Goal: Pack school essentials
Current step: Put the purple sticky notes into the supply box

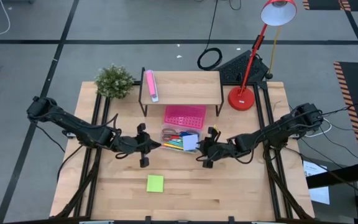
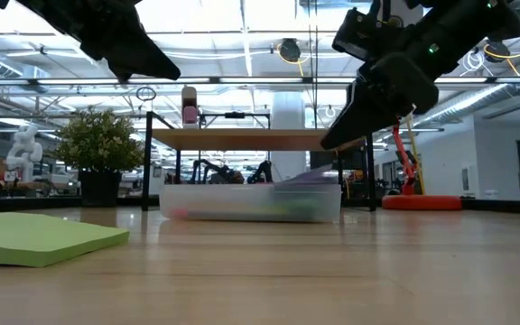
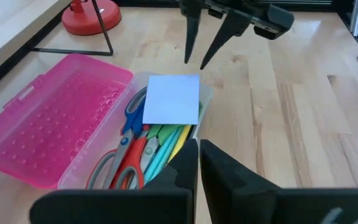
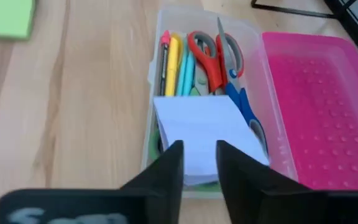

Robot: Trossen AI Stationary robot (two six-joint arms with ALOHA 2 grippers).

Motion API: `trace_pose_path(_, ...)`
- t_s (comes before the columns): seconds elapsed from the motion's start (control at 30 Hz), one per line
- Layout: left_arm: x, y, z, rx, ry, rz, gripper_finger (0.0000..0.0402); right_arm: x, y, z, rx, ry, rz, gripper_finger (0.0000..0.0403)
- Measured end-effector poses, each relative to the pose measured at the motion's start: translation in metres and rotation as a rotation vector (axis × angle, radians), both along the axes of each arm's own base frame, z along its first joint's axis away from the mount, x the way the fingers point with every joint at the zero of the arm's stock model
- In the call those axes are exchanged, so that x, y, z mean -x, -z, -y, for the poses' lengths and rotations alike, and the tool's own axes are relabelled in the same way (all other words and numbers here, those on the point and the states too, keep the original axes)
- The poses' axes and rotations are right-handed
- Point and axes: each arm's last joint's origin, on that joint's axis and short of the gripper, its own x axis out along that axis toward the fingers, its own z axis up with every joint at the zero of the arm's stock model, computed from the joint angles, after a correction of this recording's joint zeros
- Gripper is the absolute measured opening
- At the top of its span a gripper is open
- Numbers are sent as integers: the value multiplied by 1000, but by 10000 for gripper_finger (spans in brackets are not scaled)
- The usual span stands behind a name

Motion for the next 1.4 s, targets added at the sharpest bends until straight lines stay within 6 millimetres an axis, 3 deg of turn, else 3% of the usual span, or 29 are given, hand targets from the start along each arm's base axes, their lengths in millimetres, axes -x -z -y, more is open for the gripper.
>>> trace_pose_path(0.23, 1, 0, 4, 48, 39, -7, 21, 3, -18, -3, -22, -23, 83, 151)
trace_pose_path(0.4, 7, 1, 21, 99, 77, -6, 21, 15, -41, -10, -109, -127, 124, 160)
trace_pose_path(0.5, 12, -1, 32, 97, 75, 16, 21, 17, -39, -9, -120, -114, 105, 141)
trace_pose_path(0.87, 15, -11, 49, 146, 80, 144, 21, -6, 10, 10, -190, -66, 12, 8)
trace_pose_path(1.13, 15, -11, 49, 150, 79, 139, 21, -12, 13, 32, -230, -16, 6, 9)
trace_pose_path(1.4, 15, -11, 49, 132, 88, 136, 21, -16, 18, 36, -285, -13, 8, 1)
